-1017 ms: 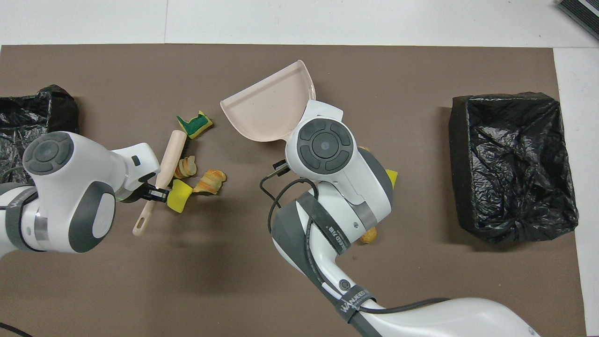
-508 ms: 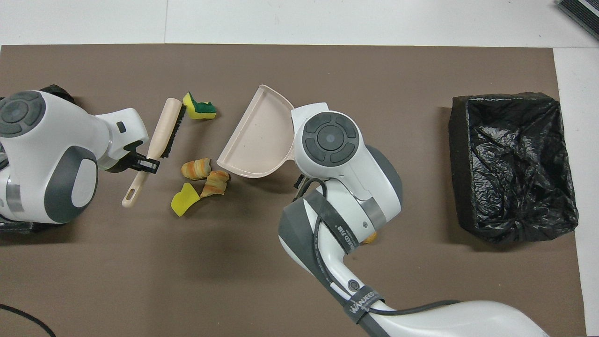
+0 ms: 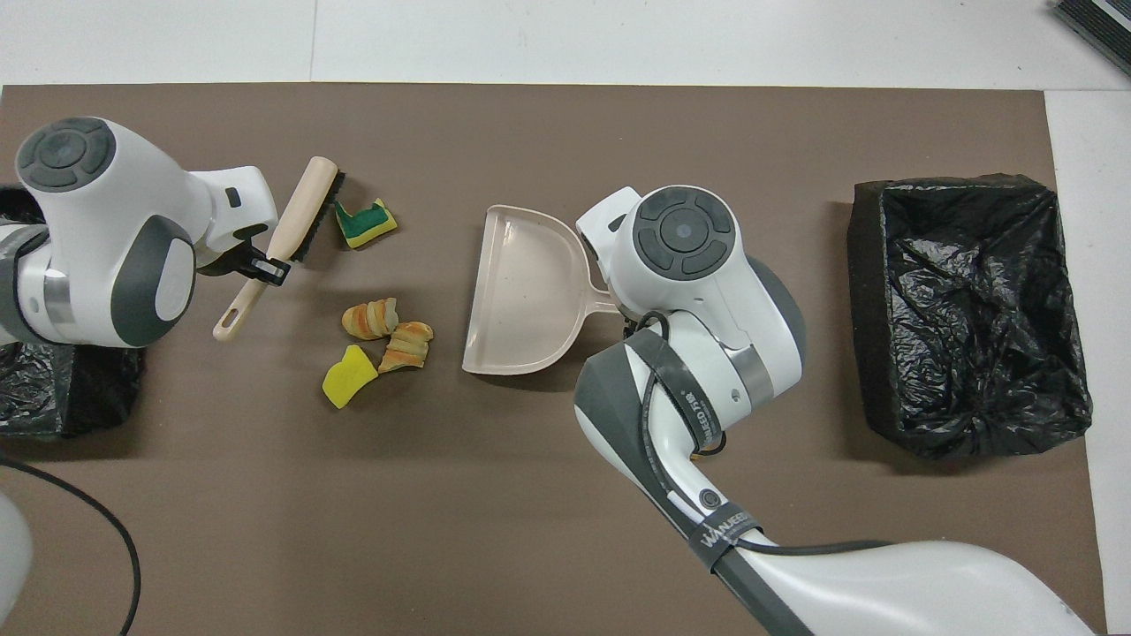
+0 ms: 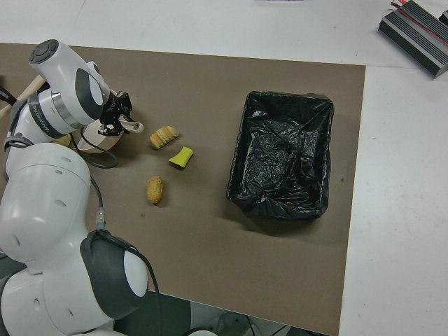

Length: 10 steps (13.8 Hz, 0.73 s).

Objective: Sweep and dump trash in bin
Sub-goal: 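Sweep sponge pieces with the brush toward the dustpan held by the right gripper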

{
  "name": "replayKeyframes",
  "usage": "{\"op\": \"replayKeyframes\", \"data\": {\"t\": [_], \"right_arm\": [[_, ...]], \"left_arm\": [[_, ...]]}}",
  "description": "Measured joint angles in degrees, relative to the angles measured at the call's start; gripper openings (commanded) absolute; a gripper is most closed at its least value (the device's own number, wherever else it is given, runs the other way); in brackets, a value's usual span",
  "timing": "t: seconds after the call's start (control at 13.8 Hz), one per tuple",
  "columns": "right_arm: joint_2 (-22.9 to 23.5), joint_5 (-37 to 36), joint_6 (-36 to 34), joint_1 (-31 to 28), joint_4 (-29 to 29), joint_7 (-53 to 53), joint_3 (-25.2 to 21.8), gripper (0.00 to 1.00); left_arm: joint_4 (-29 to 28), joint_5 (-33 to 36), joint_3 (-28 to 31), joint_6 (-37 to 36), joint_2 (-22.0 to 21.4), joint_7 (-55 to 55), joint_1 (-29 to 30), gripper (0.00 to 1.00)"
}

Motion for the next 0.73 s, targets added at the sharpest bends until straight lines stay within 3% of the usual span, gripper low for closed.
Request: {"op": "replayKeyframes", "data": {"t": [0.29,0.73], "right_arm": [[-0.01,-1.78,0.15,-0.49,-0.39,-5.41,-0.01,0.0],[0.0,-1.83,1.48,-1.86,-1.0,-9.49,-0.01,0.0]], "left_arm": [[1.36,1.84,-0.53,-5.46,1.37,10.16,-0.33,0.0],[0.92,3.24,-1.41,-17.08,-2.01,13.29,-5.87,0.0]]}}
